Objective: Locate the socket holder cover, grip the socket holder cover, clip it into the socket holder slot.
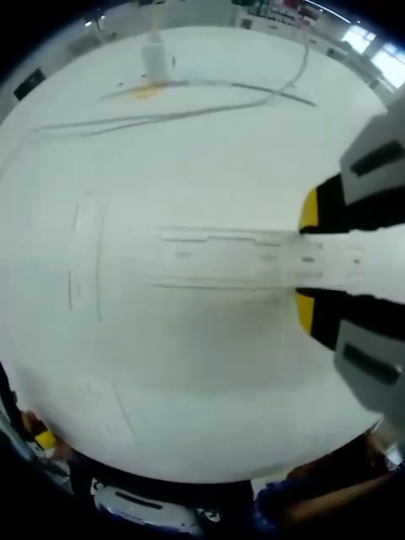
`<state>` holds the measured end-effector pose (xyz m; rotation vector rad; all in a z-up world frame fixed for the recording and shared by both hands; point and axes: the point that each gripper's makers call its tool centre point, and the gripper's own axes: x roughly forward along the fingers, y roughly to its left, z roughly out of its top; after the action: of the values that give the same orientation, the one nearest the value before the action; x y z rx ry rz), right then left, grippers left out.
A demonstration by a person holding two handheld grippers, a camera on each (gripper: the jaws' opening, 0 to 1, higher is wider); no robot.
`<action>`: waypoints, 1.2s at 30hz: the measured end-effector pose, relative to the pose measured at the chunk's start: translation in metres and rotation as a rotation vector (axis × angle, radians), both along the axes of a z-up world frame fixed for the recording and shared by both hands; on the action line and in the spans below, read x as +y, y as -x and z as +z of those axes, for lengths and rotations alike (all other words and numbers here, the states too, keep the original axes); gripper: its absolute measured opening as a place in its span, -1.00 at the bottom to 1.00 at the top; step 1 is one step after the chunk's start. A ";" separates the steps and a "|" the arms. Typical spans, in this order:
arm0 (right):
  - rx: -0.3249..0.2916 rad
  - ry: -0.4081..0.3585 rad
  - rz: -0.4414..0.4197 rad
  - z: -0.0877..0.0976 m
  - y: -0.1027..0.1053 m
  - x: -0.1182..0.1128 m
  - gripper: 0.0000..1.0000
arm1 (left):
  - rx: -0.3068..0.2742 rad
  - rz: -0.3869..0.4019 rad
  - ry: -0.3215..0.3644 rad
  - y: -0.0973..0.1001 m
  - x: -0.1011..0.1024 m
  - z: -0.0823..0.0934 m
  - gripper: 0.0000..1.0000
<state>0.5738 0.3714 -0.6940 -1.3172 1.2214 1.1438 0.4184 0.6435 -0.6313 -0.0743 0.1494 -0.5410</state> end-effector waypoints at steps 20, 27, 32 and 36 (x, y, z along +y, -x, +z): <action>-0.104 -0.213 0.023 0.014 -0.008 0.034 -0.26 | 0.015 0.009 -0.007 -0.002 0.000 -0.005 0.21; -0.203 -0.457 0.043 0.043 -0.007 0.061 -0.25 | 0.023 0.017 -0.011 -0.004 0.001 -0.007 0.21; -0.344 -0.700 -0.027 0.081 -0.016 0.063 -0.25 | 0.022 0.017 -0.008 -0.004 0.001 -0.008 0.21; -0.458 -0.799 -0.114 0.100 -0.030 0.045 -0.25 | 0.019 0.016 -0.007 -0.004 0.002 -0.007 0.21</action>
<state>0.6033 0.4159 -0.5941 -0.8072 0.4116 1.0098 0.4228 0.6450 -0.6384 -0.0734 0.1692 -0.5241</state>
